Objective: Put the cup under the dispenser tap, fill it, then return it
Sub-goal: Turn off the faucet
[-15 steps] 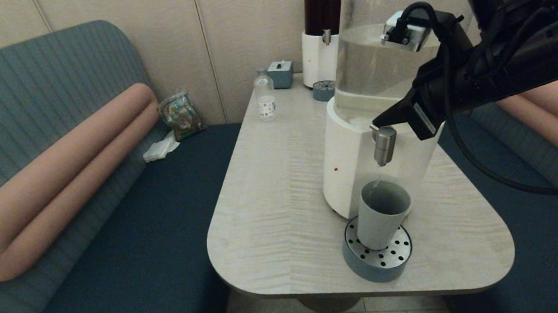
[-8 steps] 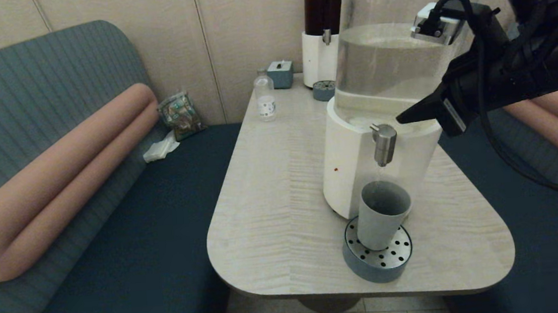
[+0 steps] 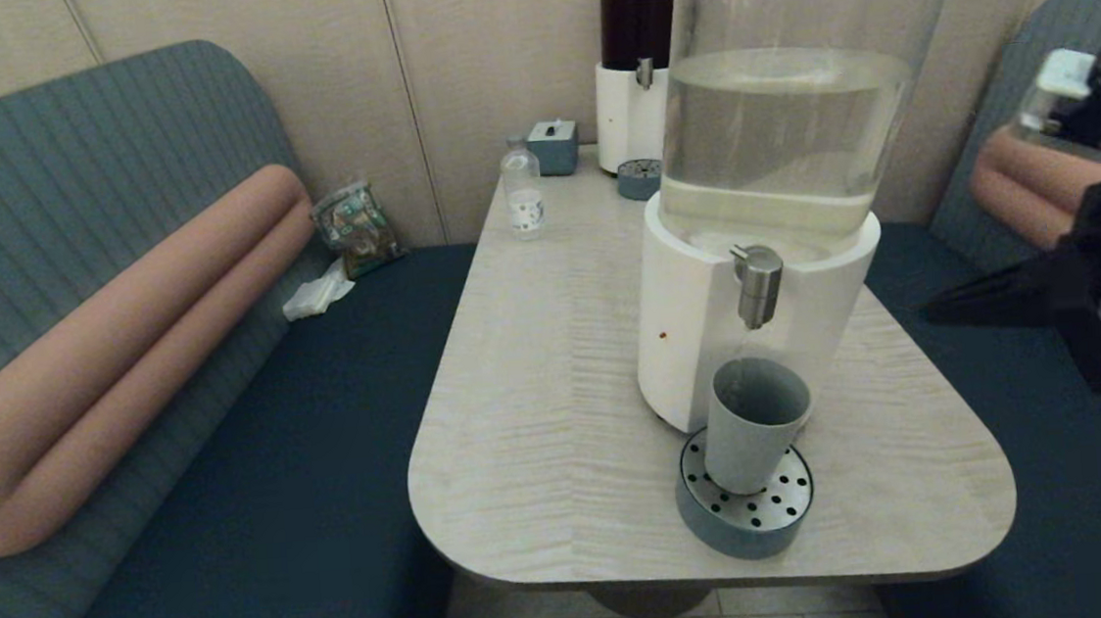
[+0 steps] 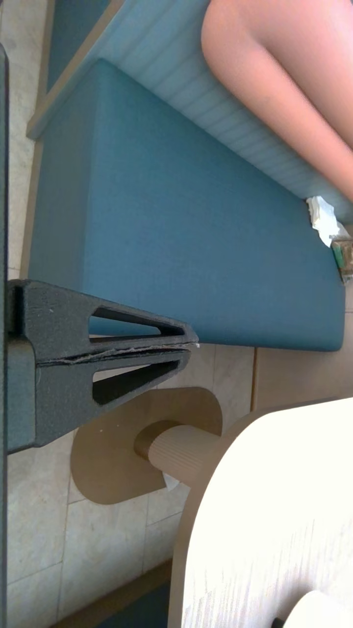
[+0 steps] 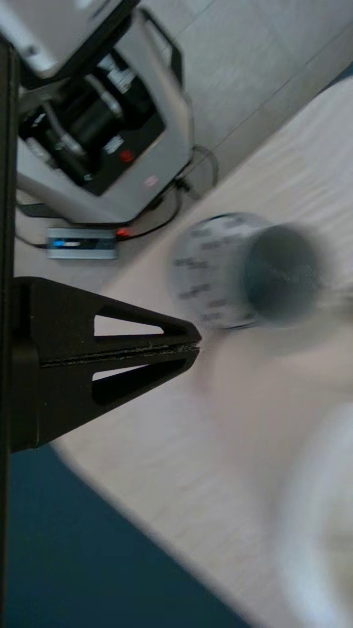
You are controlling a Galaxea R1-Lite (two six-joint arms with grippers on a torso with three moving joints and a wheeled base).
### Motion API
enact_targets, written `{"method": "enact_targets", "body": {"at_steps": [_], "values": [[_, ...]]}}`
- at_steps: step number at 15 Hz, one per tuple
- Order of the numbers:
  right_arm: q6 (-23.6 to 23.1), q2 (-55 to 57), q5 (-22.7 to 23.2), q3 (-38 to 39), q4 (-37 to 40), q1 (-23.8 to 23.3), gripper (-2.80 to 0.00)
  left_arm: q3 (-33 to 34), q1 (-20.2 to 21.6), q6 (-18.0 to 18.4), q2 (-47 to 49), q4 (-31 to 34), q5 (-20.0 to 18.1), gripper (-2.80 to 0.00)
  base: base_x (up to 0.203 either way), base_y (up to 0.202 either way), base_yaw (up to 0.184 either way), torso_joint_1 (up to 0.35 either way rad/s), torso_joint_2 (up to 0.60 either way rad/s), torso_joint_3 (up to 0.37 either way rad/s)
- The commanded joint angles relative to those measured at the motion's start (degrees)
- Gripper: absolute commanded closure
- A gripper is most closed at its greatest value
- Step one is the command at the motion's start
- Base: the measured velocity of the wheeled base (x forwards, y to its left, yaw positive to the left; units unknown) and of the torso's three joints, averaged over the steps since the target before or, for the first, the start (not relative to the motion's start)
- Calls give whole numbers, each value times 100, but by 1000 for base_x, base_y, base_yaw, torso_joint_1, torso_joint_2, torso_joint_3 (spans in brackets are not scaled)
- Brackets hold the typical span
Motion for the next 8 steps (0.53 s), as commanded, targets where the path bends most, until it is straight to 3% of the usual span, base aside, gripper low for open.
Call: {"method": "enact_targets", "body": {"at_steps": [1,4,6,8], "values": [[-28,-883,-25,677,-44,-217,0,9,3,-2,4,-1,5,0,0,0,0,0,0,0],[-78,-1557,-78,1487,-126,-750,0,9,5,-2,8,-1,5,0,0,0,0,0,0,0],[-77,-1396,-110,1426,-203,-792,0,9,5,-2,5,-1,5,0,0,0,0,0,0,0],[-138,-800,-487,1216,-563,-711,0,9,1,-2,8,-1,5,0,0,0,0,0,0,0]]}}
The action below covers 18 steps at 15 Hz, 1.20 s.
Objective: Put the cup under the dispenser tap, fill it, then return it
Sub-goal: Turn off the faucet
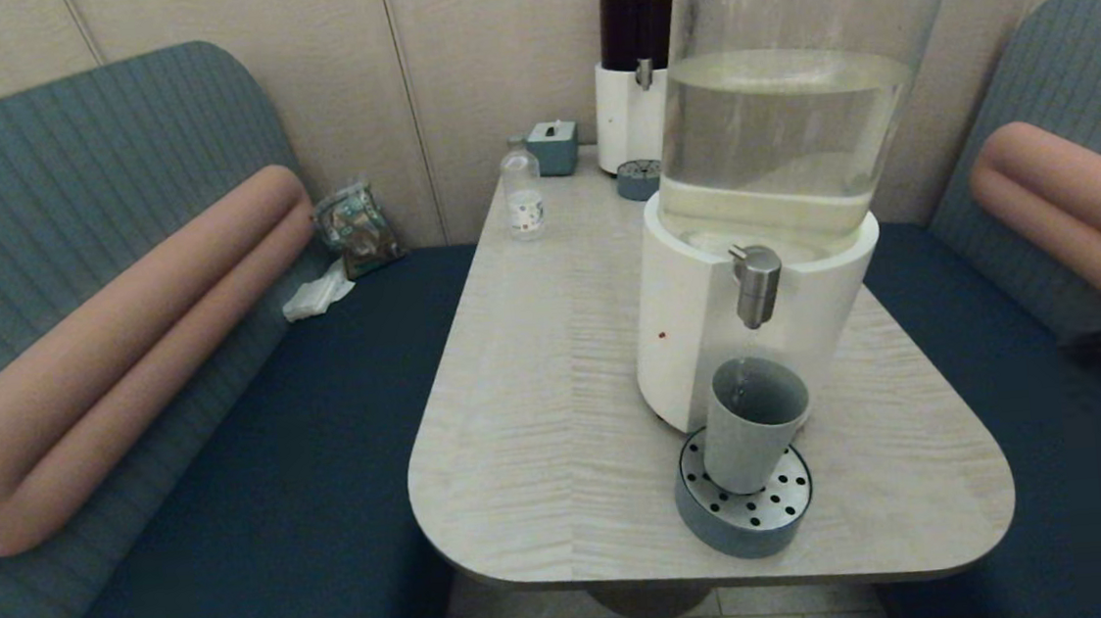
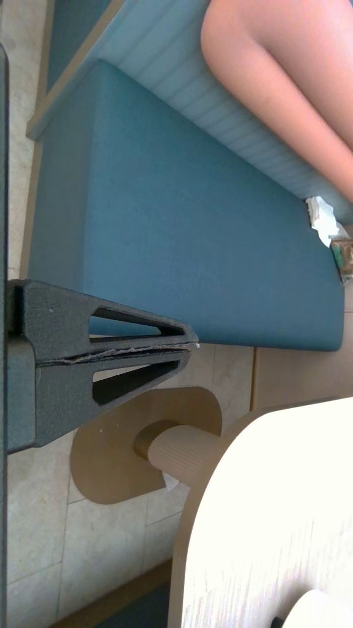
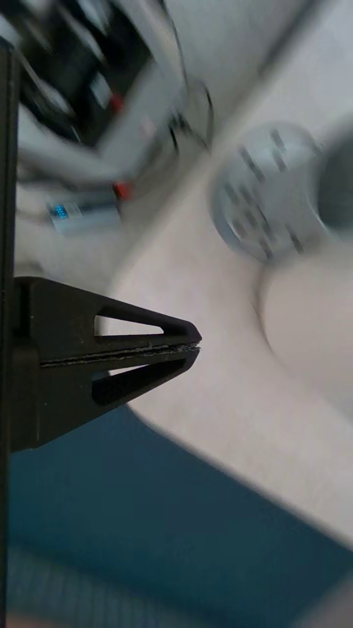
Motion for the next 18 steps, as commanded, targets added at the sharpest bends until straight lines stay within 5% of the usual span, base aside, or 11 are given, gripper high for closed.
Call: {"method": "enact_targets", "body": {"at_steps": [1,4,9,18], "values": [[-57,583,-396,-160,-193,151,0,9,-2,-2,2,1,5,0,0,0,0,0,0,0],[-121,1289,-1301,-899,-459,821,0,9,0,-2,0,1,5,0,0,0,0,0,0,0],[-75,2363,-1514,-2554,-290,1960,0,9,-1,-2,8,1,5,0,0,0,0,0,0,0],[372,3131,-1490,-3222,-253,2103,0,9,-1,-2,7,1,5,0,0,0,0,0,0,0]]}}
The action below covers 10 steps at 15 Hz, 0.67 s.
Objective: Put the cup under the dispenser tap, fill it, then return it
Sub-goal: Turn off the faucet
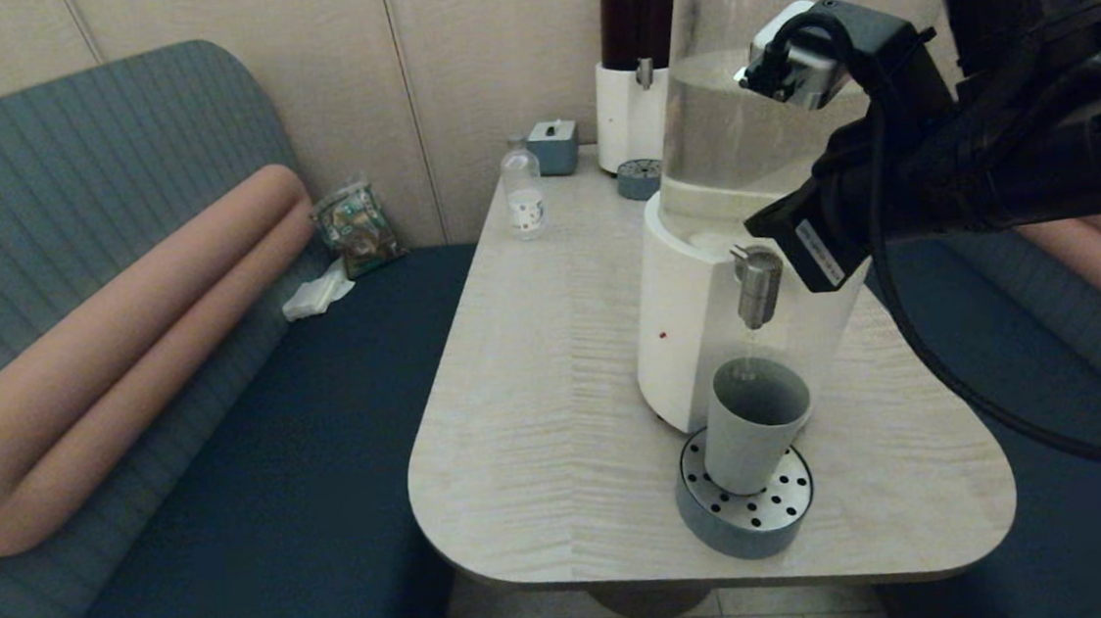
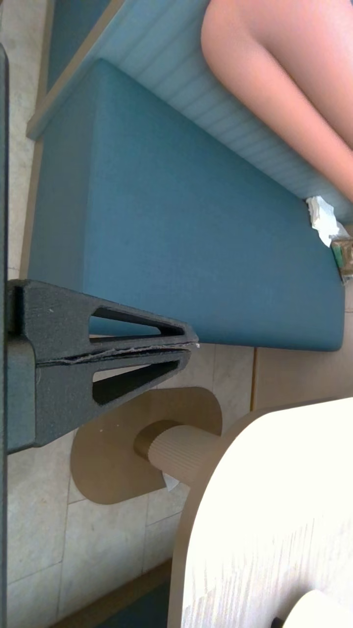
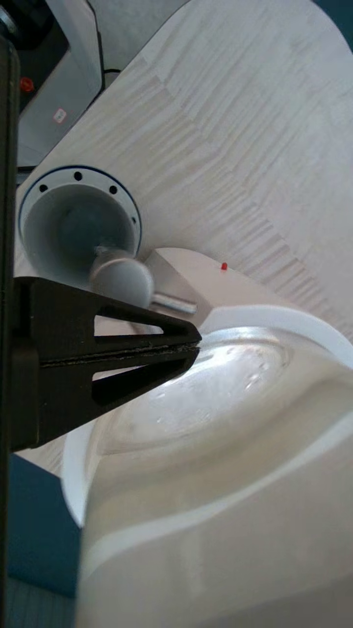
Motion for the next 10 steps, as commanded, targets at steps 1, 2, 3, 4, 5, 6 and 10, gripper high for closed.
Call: {"method": "enact_targets", "body": {"at_steps": [1,2,3,4,5,6,10], "values": [[-14,126,0,-39,4,-10,0,9,-2,-3,8,-1,2,0,0,0,0,0,0,0],[-17,137,2,-45,4,-10,0,9,-1,-3,8,-1,2,0,0,0,0,0,0,0],[-29,164,2,-84,9,-10,0,9,7,-3,8,-1,2,0,0,0,0,0,0,0],[-39,196,-5,-135,13,-3,0,9,-2,-3,2,-1,2,0,0,0,0,0,0,0],[-76,196,2,-136,21,7,0,9,-1,-3,7,-1,2,0,0,0,0,0,0,0],[-93,196,2,-145,29,16,0,9,7,-3,0,-1,2,0,0,0,0,0,0,0],[-102,206,2,-154,66,26,0,9,7,-3,8,-1,2,0,0,0,0,0,0,0]]}}
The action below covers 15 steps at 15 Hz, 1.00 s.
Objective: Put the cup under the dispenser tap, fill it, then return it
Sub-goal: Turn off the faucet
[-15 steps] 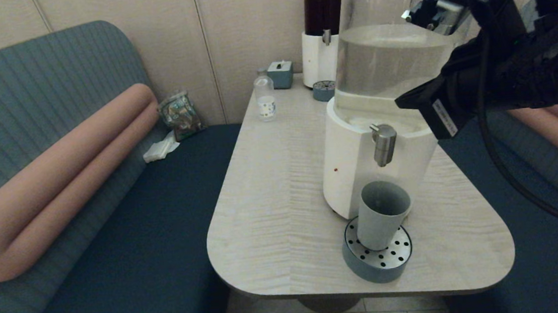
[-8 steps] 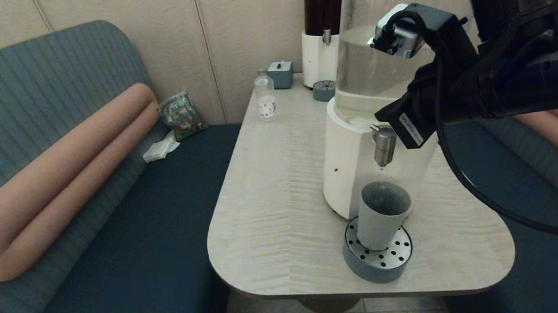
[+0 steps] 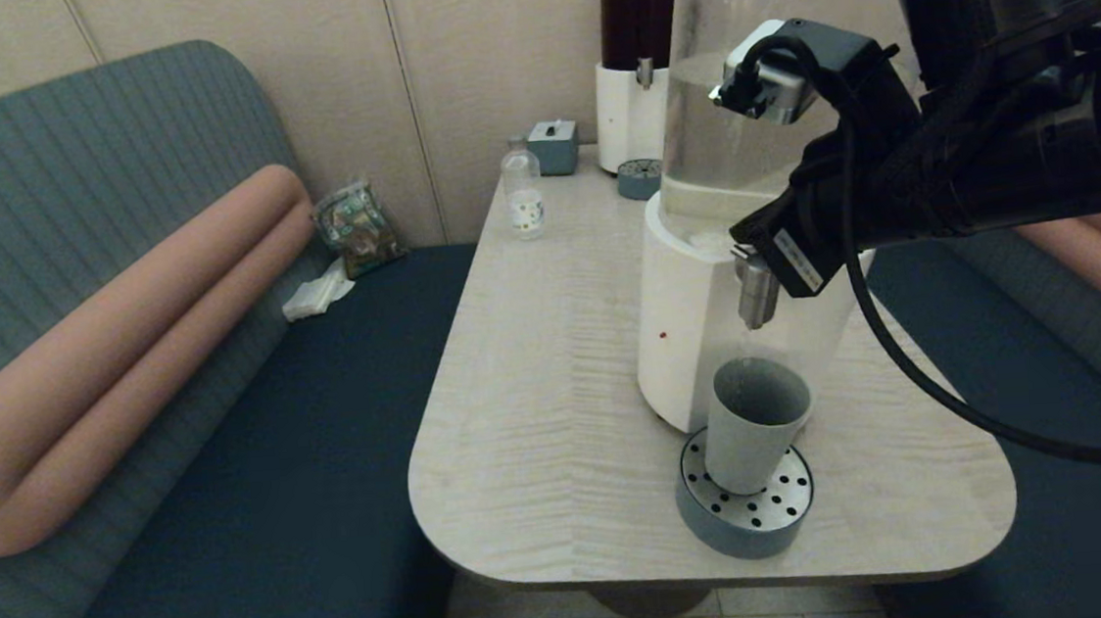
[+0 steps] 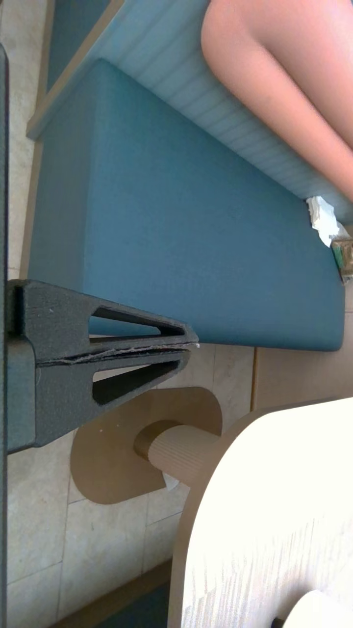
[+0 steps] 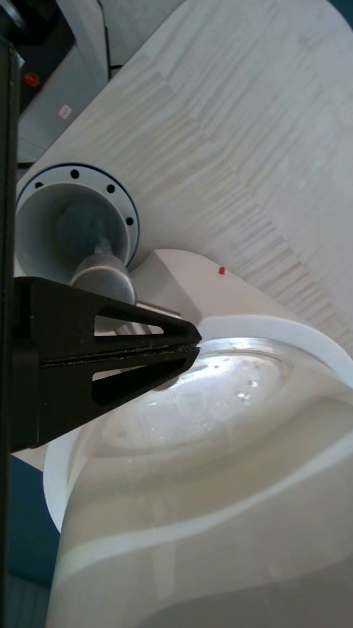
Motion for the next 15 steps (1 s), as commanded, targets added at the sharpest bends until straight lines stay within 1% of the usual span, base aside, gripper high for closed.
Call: {"method": "enact_targets", "body": {"at_steps": [1,5,11,15], "values": [[-10,12,0,-10,51,9,0,9,2,-2,5,-1,2,0,0,0,0,0,0,0],[-19,55,0,-133,121,89,0,9,1,-2,-1,-1,2,0,0,0,0,0,0,0],[-1,76,3,-113,236,176,0,9,1,-2,8,-1,2,0,0,0,0,0,0,0],[-1,196,0,-151,244,159,0,9,-4,-2,8,-1,2,0,0,0,0,0,0,0]]}}
